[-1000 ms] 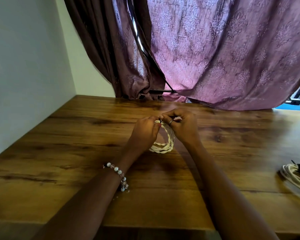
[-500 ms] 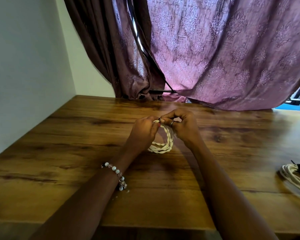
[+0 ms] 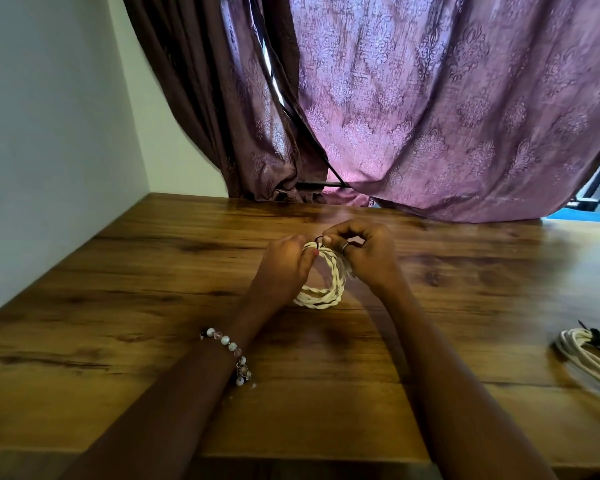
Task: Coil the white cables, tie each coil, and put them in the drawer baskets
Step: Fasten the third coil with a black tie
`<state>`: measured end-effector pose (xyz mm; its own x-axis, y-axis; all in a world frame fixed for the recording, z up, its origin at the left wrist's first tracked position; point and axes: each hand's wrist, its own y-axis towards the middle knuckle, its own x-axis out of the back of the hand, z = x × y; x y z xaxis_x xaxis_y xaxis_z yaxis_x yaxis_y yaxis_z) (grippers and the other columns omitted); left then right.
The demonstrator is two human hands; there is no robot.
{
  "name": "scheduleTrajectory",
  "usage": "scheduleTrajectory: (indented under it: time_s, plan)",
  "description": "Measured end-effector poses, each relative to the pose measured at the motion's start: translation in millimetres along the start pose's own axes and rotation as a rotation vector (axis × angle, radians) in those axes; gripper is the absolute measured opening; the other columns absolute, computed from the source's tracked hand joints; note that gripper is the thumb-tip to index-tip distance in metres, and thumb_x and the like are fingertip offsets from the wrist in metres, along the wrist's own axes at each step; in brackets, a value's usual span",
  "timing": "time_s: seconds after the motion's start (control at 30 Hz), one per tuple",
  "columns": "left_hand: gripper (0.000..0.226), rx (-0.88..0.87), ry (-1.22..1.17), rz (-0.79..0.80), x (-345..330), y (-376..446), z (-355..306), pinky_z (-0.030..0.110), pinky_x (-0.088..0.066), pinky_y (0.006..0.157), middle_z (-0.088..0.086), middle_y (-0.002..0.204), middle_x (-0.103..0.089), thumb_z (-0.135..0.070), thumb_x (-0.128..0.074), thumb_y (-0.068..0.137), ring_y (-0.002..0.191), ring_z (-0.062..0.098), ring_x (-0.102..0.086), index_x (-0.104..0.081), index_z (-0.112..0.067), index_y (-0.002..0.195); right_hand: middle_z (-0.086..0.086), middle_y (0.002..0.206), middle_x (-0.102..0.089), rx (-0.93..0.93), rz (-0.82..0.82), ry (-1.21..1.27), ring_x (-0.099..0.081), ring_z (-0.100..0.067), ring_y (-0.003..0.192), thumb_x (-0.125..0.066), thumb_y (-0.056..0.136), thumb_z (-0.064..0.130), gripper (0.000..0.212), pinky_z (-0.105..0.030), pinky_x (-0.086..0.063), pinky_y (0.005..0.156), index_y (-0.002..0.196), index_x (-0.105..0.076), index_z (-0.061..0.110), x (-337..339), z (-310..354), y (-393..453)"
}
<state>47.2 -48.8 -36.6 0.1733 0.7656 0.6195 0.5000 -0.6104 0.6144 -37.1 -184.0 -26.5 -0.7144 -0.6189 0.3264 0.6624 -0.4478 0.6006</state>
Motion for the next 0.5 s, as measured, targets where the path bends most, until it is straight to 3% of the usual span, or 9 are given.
scheduleTrajectory:
  time_s: [0.27,0.5]
  plan:
    - [0.026,-0.003,-0.01,-0.001,0.5,0.7,0.2,0.027,-0.036,0.082,0.018,0.109,-0.068,-0.012,-0.055,0.093,0.102,0.031,-0.061,-0.065,-0.001,0.115,-0.002,0.074,-0.069,0.202,-0.016,-0.15,-0.063,-0.017,0.066,-0.075,0.079,0.014,0.006,-0.03,-0.051,0.056,0.081,-0.074,0.008,-2.0,-3.4,-0.6]
    - [0.028,-0.004,-0.015,0.012,0.9,1.0,1.7,0.028,-0.038,0.085,0.016,0.112,-0.068,-0.014,-0.054,0.094,0.105,0.029,-0.061,-0.064,-0.002,0.117,-0.003,0.077,-0.07,0.201,-0.019,-0.168,-0.064,-0.017,0.068,-0.073,0.081,0.017,0.009,-0.032,-0.052,0.058,0.083,-0.075,0.008,-1.4,-8.3,0.4]
